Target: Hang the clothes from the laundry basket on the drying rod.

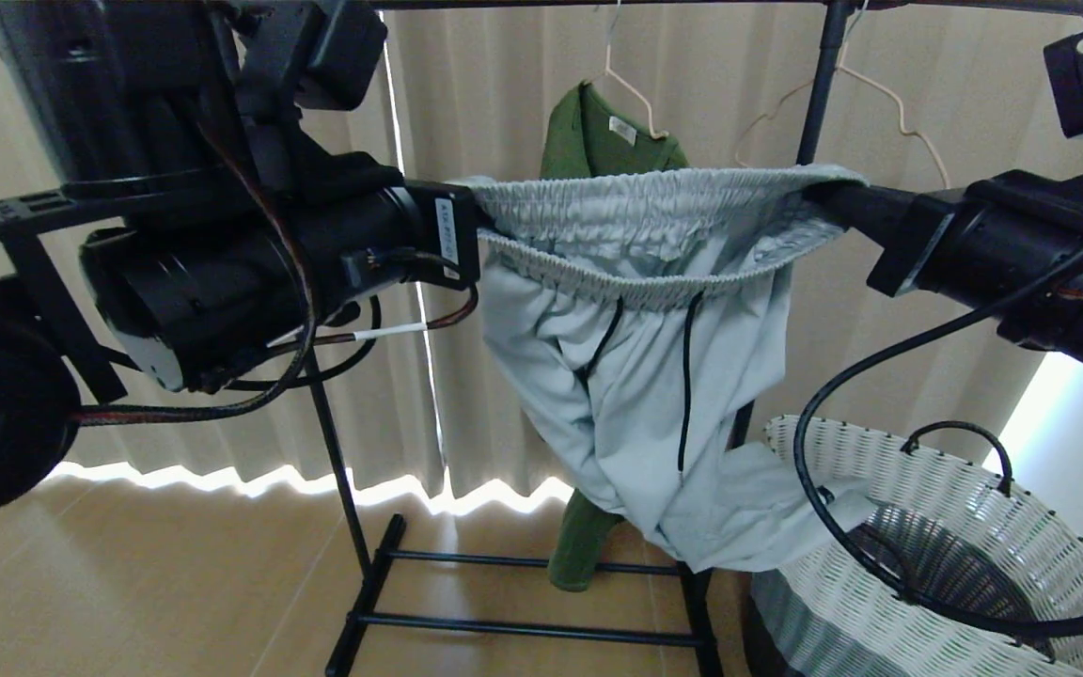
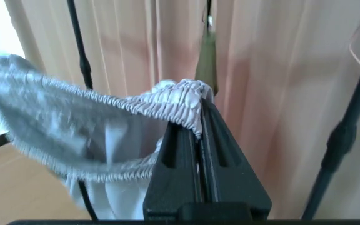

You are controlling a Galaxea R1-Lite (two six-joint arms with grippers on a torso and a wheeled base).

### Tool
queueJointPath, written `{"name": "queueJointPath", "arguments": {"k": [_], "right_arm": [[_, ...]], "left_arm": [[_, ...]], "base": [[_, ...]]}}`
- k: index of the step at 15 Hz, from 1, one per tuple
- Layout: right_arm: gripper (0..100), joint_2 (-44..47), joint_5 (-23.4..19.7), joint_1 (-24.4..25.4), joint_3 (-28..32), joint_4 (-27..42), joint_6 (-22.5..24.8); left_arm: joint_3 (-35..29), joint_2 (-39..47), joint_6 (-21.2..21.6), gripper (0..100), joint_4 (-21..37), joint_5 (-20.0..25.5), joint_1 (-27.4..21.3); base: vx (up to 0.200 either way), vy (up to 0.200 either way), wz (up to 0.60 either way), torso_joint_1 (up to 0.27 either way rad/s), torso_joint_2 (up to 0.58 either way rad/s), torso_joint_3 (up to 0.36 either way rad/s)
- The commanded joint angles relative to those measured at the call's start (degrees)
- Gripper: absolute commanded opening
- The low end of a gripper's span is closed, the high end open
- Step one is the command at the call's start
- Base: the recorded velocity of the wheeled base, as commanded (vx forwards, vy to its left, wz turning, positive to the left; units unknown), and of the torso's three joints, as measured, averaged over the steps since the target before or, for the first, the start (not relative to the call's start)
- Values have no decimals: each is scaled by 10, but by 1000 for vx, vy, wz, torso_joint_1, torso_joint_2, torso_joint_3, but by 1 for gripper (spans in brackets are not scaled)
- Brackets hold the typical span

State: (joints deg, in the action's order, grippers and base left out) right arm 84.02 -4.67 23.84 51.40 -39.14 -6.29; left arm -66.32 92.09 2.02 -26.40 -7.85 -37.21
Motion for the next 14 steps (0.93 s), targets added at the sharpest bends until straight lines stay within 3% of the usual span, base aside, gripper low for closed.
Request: {"name": "queueJointPath", "arguments": {"k": [1, 5, 10, 14], "right_arm": [[0, -9, 0, 1, -31, -1, 1], [0, -18, 0, 1, -32, -1, 1], [0, -23, -4, 1, 42, -1, 0], [0, -30, -4, 1, 21, -1, 1]], "left_arm": [[26, 5, 10, 0, -1, -1, -9], [19, 4, 18, 0, -4, -1, -9], [-88, 13, 67, 0, 8, 0, -8], [-53, 9, 67, 0, 20, -3, -15]], "base": [[0, 0, 0, 0, 0, 0], [0, 0, 0, 0, 0, 0], [0, 0, 0, 0, 0, 0], [0, 0, 0, 0, 0, 0]]}}
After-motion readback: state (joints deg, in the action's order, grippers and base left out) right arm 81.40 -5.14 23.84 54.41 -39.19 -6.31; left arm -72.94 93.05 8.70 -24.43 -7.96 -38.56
